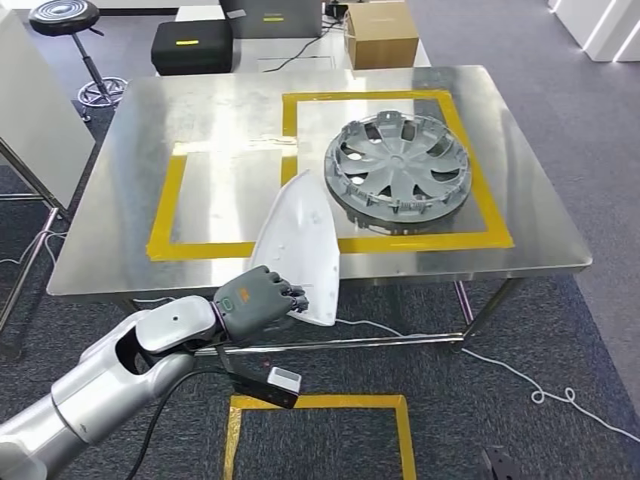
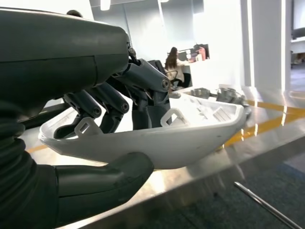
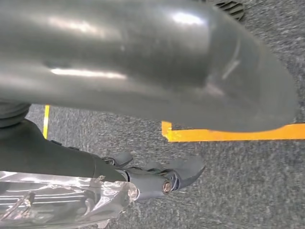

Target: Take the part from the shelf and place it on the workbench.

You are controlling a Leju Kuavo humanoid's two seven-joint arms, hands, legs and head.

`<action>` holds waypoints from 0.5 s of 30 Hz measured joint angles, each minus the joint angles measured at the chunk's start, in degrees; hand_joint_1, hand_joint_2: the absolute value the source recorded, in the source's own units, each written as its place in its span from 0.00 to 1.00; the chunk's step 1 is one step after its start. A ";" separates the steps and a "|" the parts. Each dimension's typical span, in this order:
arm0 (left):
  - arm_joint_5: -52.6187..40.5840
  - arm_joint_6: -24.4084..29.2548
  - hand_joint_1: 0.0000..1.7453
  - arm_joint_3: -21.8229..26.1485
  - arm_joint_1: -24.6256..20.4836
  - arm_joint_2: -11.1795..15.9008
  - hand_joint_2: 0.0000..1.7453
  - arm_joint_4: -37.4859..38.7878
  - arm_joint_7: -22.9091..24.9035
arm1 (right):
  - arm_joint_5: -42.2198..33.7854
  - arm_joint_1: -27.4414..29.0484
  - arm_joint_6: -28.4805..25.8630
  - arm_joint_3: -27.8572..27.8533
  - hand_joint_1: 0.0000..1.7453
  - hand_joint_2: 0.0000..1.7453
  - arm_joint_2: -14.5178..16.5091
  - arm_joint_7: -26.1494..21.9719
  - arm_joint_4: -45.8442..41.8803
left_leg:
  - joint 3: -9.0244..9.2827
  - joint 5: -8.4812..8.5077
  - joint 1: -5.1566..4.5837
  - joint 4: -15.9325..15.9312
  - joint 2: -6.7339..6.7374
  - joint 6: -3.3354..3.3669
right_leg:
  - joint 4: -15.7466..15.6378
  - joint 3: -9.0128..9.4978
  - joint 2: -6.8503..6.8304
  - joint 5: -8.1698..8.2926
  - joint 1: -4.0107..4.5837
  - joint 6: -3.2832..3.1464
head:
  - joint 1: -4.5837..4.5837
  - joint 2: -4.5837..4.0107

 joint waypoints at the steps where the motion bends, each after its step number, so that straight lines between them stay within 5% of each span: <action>1: 0.01 0.02 1.00 0.11 0.03 0.06 1.00 -0.01 0.01 | 0.02 0.01 -0.07 0.01 0.00 0.00 0.02 0.01 0.00 | 0.34 -0.28 0.05 0.01 -0.02 0.18 | 4.14 -2.07 -0.06 -2.02 -0.04 0.20 | 0.08 0.00; 3: 0.02 0.04 1.00 0.16 0.34 0.19 1.00 -0.01 0.01 | 0.03 0.05 -0.19 0.01 0.00 0.00 0.08 0.01 0.01 | 1.02 -1.15 -0.04 0.07 -0.05 0.47 | 14.10 -7.82 -0.12 -5.72 -0.02 0.45 | 0.15 0.00; 5: 0.02 0.04 1.00 0.14 0.86 0.35 1.00 -0.01 0.01 | 0.04 0.12 -0.30 0.01 0.00 0.00 0.08 0.02 0.01 | 2.06 -2.20 -0.11 0.10 -0.18 0.45 | 17.69 -11.20 -0.11 -4.83 0.00 0.45 | 0.15 0.00; 8: 0.02 0.03 1.00 0.14 1.10 0.50 1.00 -0.01 0.01 | 0.14 0.21 -0.33 0.03 0.00 0.00 0.08 0.02 0.01 | 4.32 -4.09 -0.15 0.10 -0.45 0.04 | 6.64 -8.76 0.09 4.80 0.02 0.04 | 0.18 0.00; 10: 0.02 -0.01 1.00 0.11 1.21 0.53 1.00 -0.01 0.01 | 0.26 0.41 -0.33 0.04 0.00 0.00 0.08 0.08 0.02 | 5.20 -5.06 -0.32 0.36 -0.61 -0.38 | -0.27 -6.50 0.29 8.85 -0.02 -0.37 | 0.17 0.00; 13: 0.04 -0.04 1.00 0.17 1.34 0.66 1.00 -0.02 0.02 | 0.39 0.34 -0.33 0.05 0.00 0.00 0.16 0.23 0.03 | 5.12 -5.75 -0.51 0.85 -0.70 -0.80 | -2.30 -5.44 0.30 8.35 -0.22 -1.00 | 0.12 0.00; 15: 0.04 -0.01 1.00 0.30 1.30 0.71 1.00 -0.08 0.03 | 0.42 0.24 -0.34 0.06 0.00 0.00 0.30 0.20 0.04 | 3.90 -8.10 -0.50 3.90 -0.49 -1.56 | -2.81 -4.81 0.37 7.74 -0.56 -1.59 | -0.08 0.00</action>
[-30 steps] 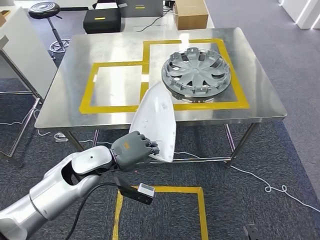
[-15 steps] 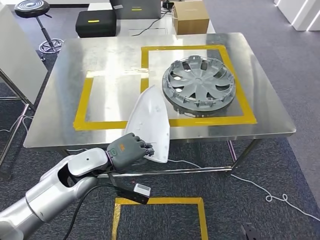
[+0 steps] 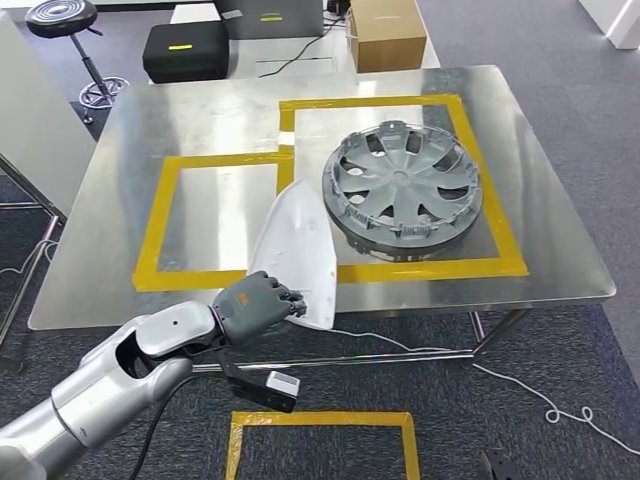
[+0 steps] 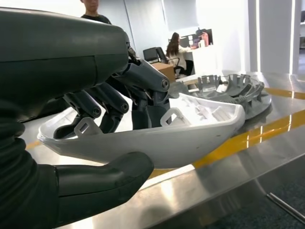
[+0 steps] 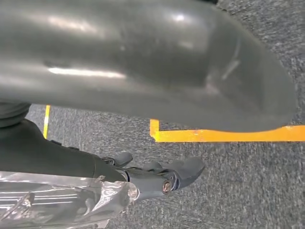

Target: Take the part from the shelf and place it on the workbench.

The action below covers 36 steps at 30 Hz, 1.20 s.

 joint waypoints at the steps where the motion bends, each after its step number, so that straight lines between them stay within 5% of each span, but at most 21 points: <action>1: -0.01 0.02 1.00 0.04 0.06 0.01 1.00 -0.02 0.01 | 0.01 0.07 -0.01 0.00 0.00 0.00 0.07 -0.02 0.01 | -1.40 -2.15 0.15 3.45 0.15 -0.54 | -0.30 0.43 0.02 -0.34 -0.12 -0.28 | -0.09 0.00; 3: 0.05 0.01 1.00 -0.03 0.52 0.01 1.00 0.03 0.03 | 0.02 0.45 -0.02 0.00 0.00 0.00 0.06 -0.02 0.01 | -5.55 -6.47 0.63 12.42 0.41 -1.41 | -0.54 1.33 -0.01 -1.03 -0.16 -0.57 | -0.22 0.00; 5: 0.21 -0.06 1.00 -0.07 1.13 0.01 1.00 0.15 0.07 | 0.09 0.85 -0.01 0.01 0.00 0.00 0.06 -0.01 0.02 | -8.24 -6.56 0.88 16.82 0.50 -1.42 | -0.54 2.27 -0.02 -1.82 -0.09 -0.59 | -0.24 0.00; 6: 0.31 -0.09 1.00 -0.02 1.30 0.06 1.00 0.20 0.09 | 0.13 0.94 -0.01 0.01 0.00 0.00 0.06 -0.01 0.02 | -8.31 -4.43 0.84 15.73 0.51 -1.07 | -0.57 2.76 0.00 -2.17 0.00 -0.58 | -0.24 0.00; 9: 0.46 -0.06 1.00 0.62 1.31 0.27 1.00 0.27 0.15 | 0.24 0.80 0.00 0.05 0.00 0.00 0.15 -0.01 0.04 | -5.46 4.92 -0.16 4.41 0.78 1.03 | -0.87 4.04 0.09 -3.01 0.37 -0.37 | -0.24 0.00; 11: 0.53 0.05 1.00 1.12 1.26 0.32 1.00 0.31 0.15 | 0.29 0.68 -0.03 0.09 0.00 0.00 0.25 0.01 0.07 | -4.24 7.14 -0.70 -0.03 1.03 2.05 | -0.70 4.37 0.13 -3.71 0.74 0.04 | -0.16 0.00; 13: 0.27 0.28 1.00 1.55 1.22 0.21 1.00 0.32 0.33 | 0.31 0.45 -0.08 0.09 0.00 0.00 0.24 0.05 0.07 | -3.55 6.38 -0.44 -1.14 1.00 2.25 | -0.38 4.35 0.08 -4.35 1.05 0.52 | -0.11 0.00; 15: -0.14 0.37 1.00 1.98 1.34 -0.02 1.00 0.35 0.69 | 0.37 0.12 -0.09 0.13 0.00 0.00 0.23 0.07 0.08 | -2.76 5.60 -0.12 -2.31 0.62 1.67 | 0.45 4.05 -0.11 -4.31 1.16 0.69 | 0.06 0.00; 18: 0.38 -0.62 1.00 2.45 1.90 -0.45 1.00 0.78 0.96 | 0.45 -0.22 -0.16 0.20 0.00 0.00 0.17 0.07 0.09 | -2.46 5.18 0.00 -2.80 0.18 0.78 | 1.63 3.43 -0.23 -3.28 1.26 -0.19 | 0.36 0.00; 23: 0.96 -0.86 1.00 3.03 2.51 -0.64 1.00 1.96 1.03 | 0.61 -0.25 -0.20 0.25 0.00 0.00 0.13 0.11 0.09 | -2.53 5.07 -0.49 -2.79 0.16 1.08 | 0.92 3.62 -0.39 -3.48 0.97 -0.18 | 0.38 0.00; 27: 1.08 -0.85 1.00 3.36 2.37 -0.81 1.00 2.55 1.02 | 0.75 -0.22 -0.20 0.34 0.00 0.00 0.14 0.23 0.10 | -2.60 5.35 -0.87 -2.83 0.26 1.63 | -0.57 4.28 -0.39 -4.08 0.51 1.11 | 0.31 0.00; 36: 1.10 -0.88 1.00 4.01 1.72 -1.52 1.00 3.04 0.99 | 1.02 -0.26 -0.22 0.42 0.00 0.00 0.15 0.26 0.11 | -2.68 5.79 -0.74 -2.71 0.30 1.71 | 0.04 3.93 -0.37 -3.77 0.67 0.85 | 0.30 0.00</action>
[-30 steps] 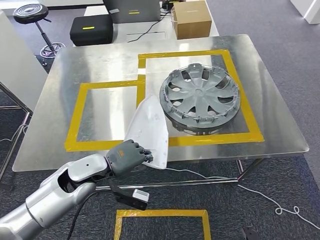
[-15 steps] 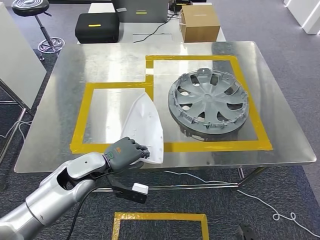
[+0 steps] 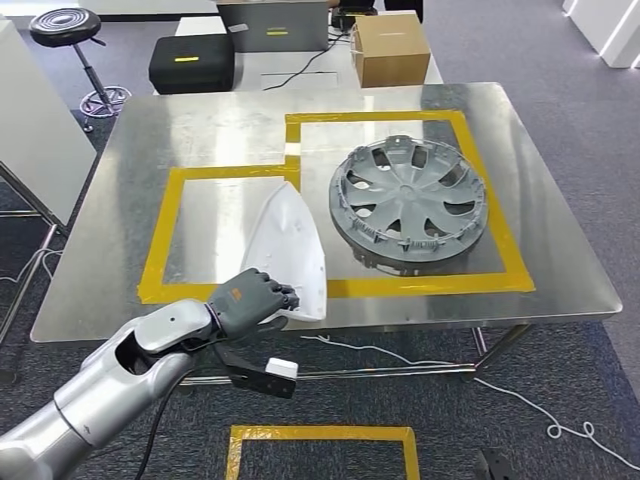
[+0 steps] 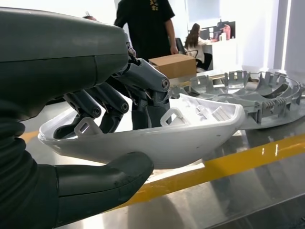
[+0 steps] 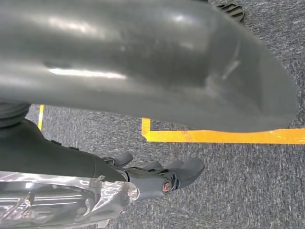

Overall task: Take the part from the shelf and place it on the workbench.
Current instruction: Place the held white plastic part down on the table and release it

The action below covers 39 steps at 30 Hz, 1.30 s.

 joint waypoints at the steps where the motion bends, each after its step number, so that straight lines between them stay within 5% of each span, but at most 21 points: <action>1: 0.00 -0.01 1.00 0.01 -0.07 -0.04 1.00 0.04 -0.01 | 0.05 0.00 -0.01 0.02 0.00 0.00 0.00 0.01 0.00 | -0.01 -0.07 -0.04 0.09 0.00 0.10 | 0.03 0.01 0.00 -0.01 -0.03 0.02 | 0.00 0.00; 8: -0.01 -0.01 1.00 0.22 -0.47 -0.32 1.00 0.20 -0.01 | 0.18 -0.05 -0.02 0.06 0.00 0.00 0.02 -0.02 0.00 | 0.74 -0.03 0.20 -0.72 0.11 0.92 | 1.03 -0.17 -0.02 -1.06 -0.03 0.66 | 0.09 0.00; 10: -0.02 -0.01 1.00 0.27 -0.66 -0.51 1.00 0.22 -0.02 | 0.20 -0.06 -0.10 0.07 0.00 0.00 0.02 -0.03 0.00 | 1.19 0.18 0.61 -1.23 0.26 1.04 | 7.38 -3.23 -0.04 -4.56 -0.02 0.98 | 0.43 0.00; 12: -0.02 -0.03 1.00 0.21 -0.63 -0.63 1.00 0.29 -0.03 | 0.24 -0.04 -0.17 0.07 0.00 0.00 0.02 0.03 0.00 | 1.21 0.13 0.73 -1.20 0.28 1.10 | 16.96 -8.18 -0.04 -8.44 -0.17 1.35 | 0.70 0.00; 14: -0.02 -0.05 1.00 0.11 -0.40 -0.68 1.00 0.39 -0.03 | 0.27 0.04 -0.19 0.07 0.00 0.00 0.01 0.15 0.00 | 1.29 0.00 0.91 -1.08 0.19 0.87 | 20.39 -10.39 -0.04 -8.34 -0.33 1.74 | 0.76 0.00; 17: -0.02 -0.05 1.00 0.06 -0.31 -0.74 1.00 0.44 -0.03 | 0.28 0.00 -0.20 0.08 0.00 0.00 0.03 0.24 0.01 | 1.63 -0.56 1.44 -0.52 0.04 -0.13 | 8.94 -5.01 0.02 -1.97 -0.87 2.48 | 0.86 0.00; 19: -0.03 -0.04 1.00 0.09 -0.40 -0.81 1.00 0.44 -0.03 | 0.29 -0.11 -0.19 0.09 0.00 0.00 0.10 0.24 0.01 | 1.67 -1.05 1.56 0.02 -0.03 -0.84 | 2.12 -1.30 0.34 0.38 -1.20 2.20 | 0.86 0.00; 23: -0.04 -0.04 1.00 0.11 -0.46 -0.91 1.00 0.45 -0.03 | 0.30 -0.14 -0.19 0.09 0.00 0.00 0.14 0.24 0.00 | 1.33 -1.90 1.98 0.88 0.00 -1.92 | 0.55 -0.49 0.57 0.88 -0.90 -0.11 | 0.36 0.00; 25: -0.06 -0.03 1.00 0.13 -0.51 -0.91 1.00 0.45 -0.03 | 0.30 -0.13 -0.21 0.09 0.00 0.00 0.10 0.24 0.00 | -1.47 -5.44 2.13 6.64 0.10 -2.55 | 0.06 -0.52 0.41 1.31 -1.03 -0.86 | 0.15 0.00; 27: -0.12 0.00 1.00 0.10 -0.41 -0.92 1.00 0.45 -0.03 | 0.30 -0.03 -0.25 0.09 0.00 0.00 0.07 0.25 0.00 | -6.07 -9.79 2.30 15.97 0.13 -3.05 | -0.13 -0.72 0.23 1.50 -1.07 -1.07 | -0.02 0.00; 29: -0.21 0.03 1.00 0.03 -0.08 -0.90 1.00 0.45 -0.03 | 0.30 0.05 -0.27 0.09 0.00 0.00 0.07 0.27 0.00 | -8.08 -10.52 2.41 20.07 0.13 -3.19 | -0.13 -0.82 0.13 1.56 -1.18 -0.98 | -0.03 0.00; 30: -0.25 0.06 1.00 0.01 0.03 -0.89 1.00 0.45 -0.03 | 0.30 0.05 -0.26 0.09 0.00 0.00 0.08 0.27 0.00 | -7.32 -9.16 2.42 18.58 0.15 -3.15 | -0.12 -0.79 0.13 1.58 -1.29 -0.87 | -0.03 0.00; 32: -0.34 0.12 1.00 0.05 0.00 -0.93 1.00 0.44 -0.03 | 0.30 0.03 -0.25 0.09 0.00 0.00 0.09 0.28 0.00 | -2.95 -4.88 2.40 10.34 0.45 -2.85 | -0.12 -0.64 0.13 1.60 -1.54 -0.45 | -0.05 0.00; 34: -0.56 0.19 1.00 0.17 -0.25 -1.11 1.00 0.43 -0.03 | 0.29 0.01 -0.26 0.09 0.00 0.00 0.09 0.28 0.00 | 1.25 -2.35 2.34 2.65 0.90 -2.47 | 0.11 -0.72 0.13 1.46 -1.50 0.25 | -0.13 0.00; 36: -0.81 0.26 1.00 0.25 -0.29 -1.29 1.00 0.43 0.00 | 0.28 0.04 -0.28 0.09 0.00 0.00 0.03 0.28 0.00 | 2.44 -1.77 2.44 0.08 1.01 -3.03 | 0.47 -1.06 0.11 1.35 -1.28 0.09 | -0.04 0.00; 38: -0.97 0.30 1.00 0.25 -0.12 -1.34 1.00 0.43 0.05 | 0.28 0.08 -0.28 0.09 0.00 0.00 -0.02 0.28 0.01 | 2.27 -1.55 2.44 -0.12 0.89 -3.38 | 0.46 -1.21 0.01 1.53 -1.28 -0.72 | 0.15 0.00; 39: -1.01 0.30 1.00 0.25 -0.07 -1.34 1.00 0.43 0.06 | 0.28 0.08 -0.26 0.10 0.00 0.00 -0.01 0.28 0.01 | 2.19 -1.54 2.31 -0.10 0.82 -3.12 | 0.31 -1.20 -0.05 1.68 -1.33 -0.91 | 0.16 0.00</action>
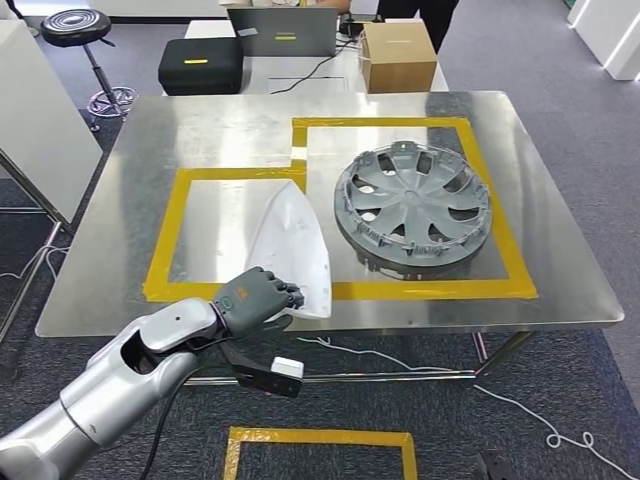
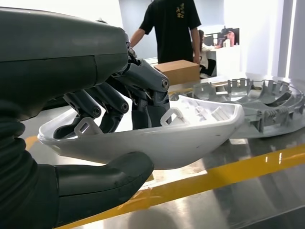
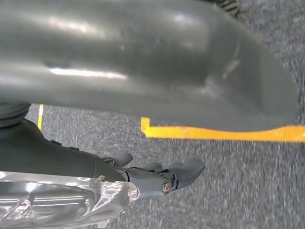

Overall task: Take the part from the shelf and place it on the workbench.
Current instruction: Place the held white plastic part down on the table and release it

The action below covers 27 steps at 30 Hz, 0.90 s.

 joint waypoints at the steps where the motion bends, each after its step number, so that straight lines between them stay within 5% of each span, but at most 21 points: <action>1: -0.01 -0.01 1.00 0.00 0.01 0.00 1.00 0.00 0.01 | 0.01 -0.02 0.02 0.01 0.00 0.00 0.03 0.00 0.01 | -0.09 -0.05 -0.18 0.06 -0.05 0.32 | -0.23 0.07 -0.08 0.12 -0.11 0.10 | 0.00 0.00; 7: 0.09 -0.19 1.00 0.04 -0.01 0.27 1.00 0.00 0.00 | 0.02 0.00 0.03 0.03 0.00 0.00 0.07 0.00 0.01 | -0.43 -0.49 -1.03 0.64 -0.11 1.49 | -1.01 0.32 -0.21 0.37 -0.98 2.78 | -0.04 0.00; 13: 0.16 -0.22 1.00 0.15 -0.21 0.37 1.00 -0.03 -0.10 | 0.01 -0.08 0.05 0.03 0.00 0.00 0.18 -0.01 0.01 | 0.07 -0.38 -1.26 -0.23 -0.09 3.20 | -1.42 0.45 -0.22 0.17 -1.43 4.10 | -0.09 0.00; 15: 0.17 -0.25 1.00 0.17 -0.52 0.28 1.00 -0.07 -0.14 | 0.01 -0.12 0.04 0.03 0.00 0.00 0.15 -0.02 -0.01 | 0.78 -0.01 -0.87 -1.17 -0.04 3.56 | 3.19 -1.85 -0.23 -2.40 -1.09 3.91 | 0.09 0.00; 17: 0.25 -0.33 1.00 0.07 -0.61 0.22 1.00 -0.06 -0.22 | 0.02 -0.03 0.04 0.03 0.00 0.00 0.11 -0.02 -0.01 | 0.95 -0.23 -0.81 -1.23 -0.02 3.60 | 13.14 -7.01 -0.19 -6.66 -0.71 3.58 | 0.31 0.00; 19: 0.33 -0.47 1.00 -0.09 -0.40 0.21 1.00 -0.03 -0.34 | 0.02 0.15 0.05 0.03 0.00 0.00 0.10 -0.02 -0.01 | 1.29 -0.67 -0.78 -1.15 -0.07 3.41 | 19.60 -10.82 -0.17 -8.03 -0.53 3.50 | 0.40 0.00; 21: 0.39 -0.59 1.00 -0.18 -0.25 0.22 1.00 -0.01 -0.43 | 0.02 0.21 0.06 0.03 0.00 0.00 0.06 -0.02 -0.01 | 2.13 -1.32 -0.48 -1.06 -0.19 2.83 | 15.72 -9.45 -0.19 -4.55 -0.53 3.51 | 0.41 0.00; 23: 0.48 -0.61 1.00 -0.19 -0.29 0.24 1.00 0.00 -0.46 | 0.02 0.15 0.08 0.03 0.00 0.00 0.06 -0.02 -0.01 | 3.08 -2.35 -0.16 -0.77 -0.28 1.90 | 6.29 -4.75 -0.10 -0.15 -0.69 3.76 | 0.49 0.00; 25: 0.57 -0.63 1.00 -0.19 -0.39 0.24 1.00 0.00 -0.48 | 0.02 0.09 0.12 0.03 0.00 0.00 0.11 -0.02 0.01 | 3.50 -3.14 -0.11 -0.54 -0.31 1.26 | 1.13 -1.83 0.20 0.98 -0.69 3.28 | 0.40 0.00; 27: 0.70 -0.66 1.00 -0.22 -0.45 0.24 1.00 0.00 -0.51 | 0.02 0.06 0.14 0.03 0.00 0.00 0.14 -0.01 0.01 | 3.72 -3.43 0.02 -0.64 -0.34 1.15 | 0.74 -1.34 0.42 0.30 -0.35 2.09 | 0.16 0.00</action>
